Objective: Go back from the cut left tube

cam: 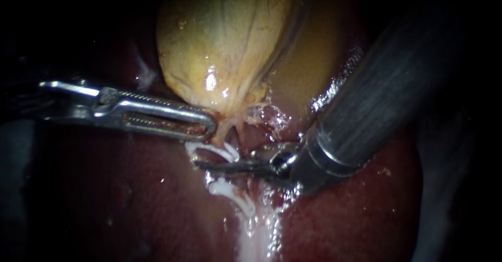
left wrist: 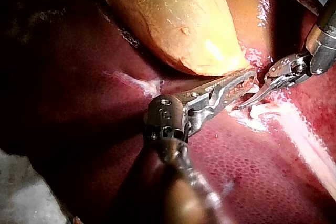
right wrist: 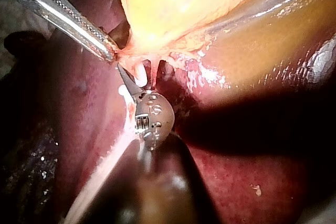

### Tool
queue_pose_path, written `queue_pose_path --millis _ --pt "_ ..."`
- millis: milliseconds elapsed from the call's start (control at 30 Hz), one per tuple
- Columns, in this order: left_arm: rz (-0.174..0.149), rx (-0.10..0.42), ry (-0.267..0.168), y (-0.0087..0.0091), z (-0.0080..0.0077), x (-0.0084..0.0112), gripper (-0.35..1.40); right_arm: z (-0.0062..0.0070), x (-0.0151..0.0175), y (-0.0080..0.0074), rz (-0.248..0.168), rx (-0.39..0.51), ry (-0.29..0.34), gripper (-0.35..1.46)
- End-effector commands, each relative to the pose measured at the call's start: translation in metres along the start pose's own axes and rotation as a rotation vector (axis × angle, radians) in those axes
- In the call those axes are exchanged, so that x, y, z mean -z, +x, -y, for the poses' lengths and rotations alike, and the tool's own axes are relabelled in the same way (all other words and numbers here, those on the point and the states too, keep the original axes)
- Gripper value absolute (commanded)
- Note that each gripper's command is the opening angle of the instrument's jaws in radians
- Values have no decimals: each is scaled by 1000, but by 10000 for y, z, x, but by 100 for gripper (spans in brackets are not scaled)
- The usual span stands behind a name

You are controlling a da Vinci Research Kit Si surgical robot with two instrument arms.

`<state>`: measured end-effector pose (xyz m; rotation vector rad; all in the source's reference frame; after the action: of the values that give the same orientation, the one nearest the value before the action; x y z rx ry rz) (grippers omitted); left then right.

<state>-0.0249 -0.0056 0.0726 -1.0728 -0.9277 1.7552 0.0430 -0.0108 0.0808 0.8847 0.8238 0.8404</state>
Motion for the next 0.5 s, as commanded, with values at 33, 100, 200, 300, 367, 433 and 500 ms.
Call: queue_pose_path --millis 33,100,200,300,367,433,500 --pt "0 0 0 0 0 0 -35 0 0 0 0 1 0 -35" --pt "0 0 0 0 0 0 -35 0 0 -1 1 1 0 -35" --pt "1 0 0 0 0 0 -35 0 -1 -2 3 -4 -2 -35" --pt "1 0 0 0 1 0 -35 -1 -1 -3 -32 17 20 41" --pt "1 0 -1 0 1 0 -35 -2 -2 -3 -53 18 25 91" --pt "1 -1 -1 0 1 1 -35 -3 -2 -3 -58 18 17 110" --pt "1 -1 -1 0 1 1 -35 -3 -2 -2 -66 18 4 125"
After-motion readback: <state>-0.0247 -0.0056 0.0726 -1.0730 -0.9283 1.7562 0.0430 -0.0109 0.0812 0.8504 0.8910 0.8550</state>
